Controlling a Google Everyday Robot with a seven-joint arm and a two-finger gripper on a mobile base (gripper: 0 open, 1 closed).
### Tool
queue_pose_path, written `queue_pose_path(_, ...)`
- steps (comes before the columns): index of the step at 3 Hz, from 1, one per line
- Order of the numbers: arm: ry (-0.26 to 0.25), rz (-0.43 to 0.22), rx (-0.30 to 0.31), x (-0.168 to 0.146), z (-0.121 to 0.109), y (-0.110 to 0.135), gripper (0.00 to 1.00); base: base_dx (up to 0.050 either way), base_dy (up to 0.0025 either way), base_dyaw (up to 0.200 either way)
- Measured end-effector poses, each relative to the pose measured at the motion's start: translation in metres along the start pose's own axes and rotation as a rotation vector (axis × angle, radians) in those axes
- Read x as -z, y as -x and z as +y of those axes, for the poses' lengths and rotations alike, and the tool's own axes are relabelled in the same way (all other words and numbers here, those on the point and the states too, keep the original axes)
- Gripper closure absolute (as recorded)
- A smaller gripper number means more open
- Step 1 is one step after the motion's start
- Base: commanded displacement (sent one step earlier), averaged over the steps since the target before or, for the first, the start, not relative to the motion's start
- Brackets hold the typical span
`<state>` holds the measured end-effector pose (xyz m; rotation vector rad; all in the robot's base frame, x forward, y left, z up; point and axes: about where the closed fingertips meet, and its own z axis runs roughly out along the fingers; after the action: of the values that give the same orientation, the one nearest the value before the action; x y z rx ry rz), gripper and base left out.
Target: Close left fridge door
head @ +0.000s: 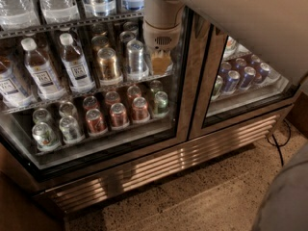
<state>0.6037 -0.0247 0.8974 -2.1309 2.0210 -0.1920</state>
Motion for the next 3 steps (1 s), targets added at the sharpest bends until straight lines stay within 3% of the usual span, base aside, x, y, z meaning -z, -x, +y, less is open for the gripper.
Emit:
queue_pose_path(1, 0.000, 0.000, 0.000, 0.000, 0.000, 0.000, 1.00, 0.000, 0.00000, 0.000)
queue_pose_path(2, -0.015, -0.028, 0.023, -0.005, 0.022, 0.003, 1.00, 0.000, 0.00000, 0.000)
queue_pose_path(3, -0.112, -0.120, 0.035, 0.016, 0.070, 0.010, 1.00, 0.000, 0.00000, 0.000)
